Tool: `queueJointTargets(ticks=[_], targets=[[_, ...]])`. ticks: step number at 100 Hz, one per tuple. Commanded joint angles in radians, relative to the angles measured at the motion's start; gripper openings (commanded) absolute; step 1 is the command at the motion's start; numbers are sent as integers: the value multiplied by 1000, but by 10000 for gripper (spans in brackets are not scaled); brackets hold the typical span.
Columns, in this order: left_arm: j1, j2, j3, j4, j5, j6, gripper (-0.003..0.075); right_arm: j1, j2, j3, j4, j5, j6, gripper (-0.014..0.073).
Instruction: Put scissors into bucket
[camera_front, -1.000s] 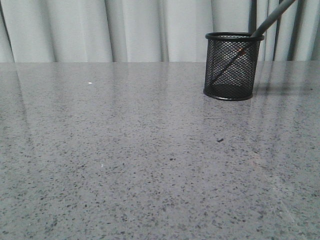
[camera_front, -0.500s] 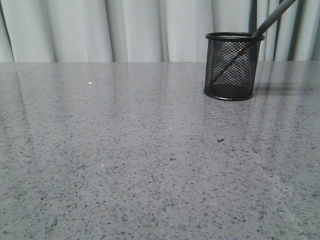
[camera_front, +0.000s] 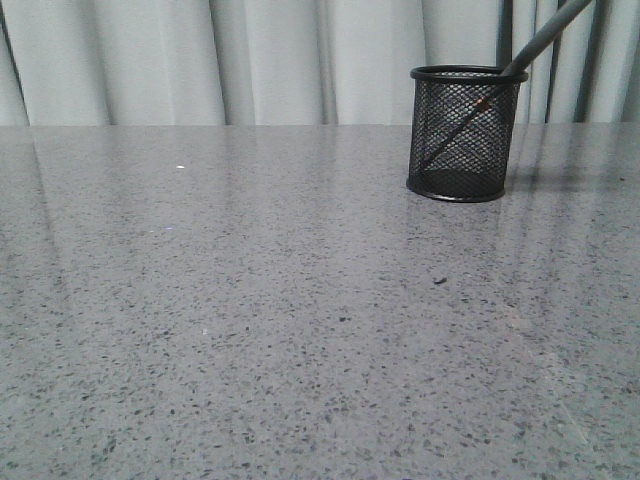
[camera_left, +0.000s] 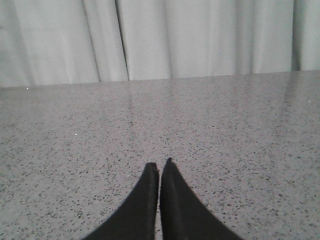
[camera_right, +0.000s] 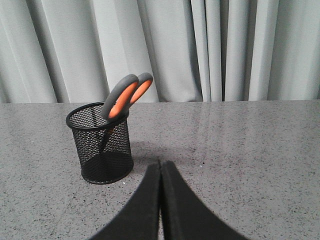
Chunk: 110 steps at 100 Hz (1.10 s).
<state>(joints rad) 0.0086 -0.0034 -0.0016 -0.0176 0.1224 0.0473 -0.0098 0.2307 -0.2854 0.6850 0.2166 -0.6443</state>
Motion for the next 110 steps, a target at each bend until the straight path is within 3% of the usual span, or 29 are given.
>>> queueJointTargets(ticks=[1, 95, 104, 110], targets=[[2, -26, 19, 7, -82, -11, -20, -3, 7, -25, 11, -70, -9, -55], [0, -26, 18, -19, -87, -11, -20, -3, 7, -25, 11, -70, -9, -55], [0, -26, 18, -19, -87, -11, -20, -3, 7, -25, -68, -70, 7, -55], [0, -26, 18, -19, -87, -11, -20, -3, 7, -20, -190, -95, 138, -55]])
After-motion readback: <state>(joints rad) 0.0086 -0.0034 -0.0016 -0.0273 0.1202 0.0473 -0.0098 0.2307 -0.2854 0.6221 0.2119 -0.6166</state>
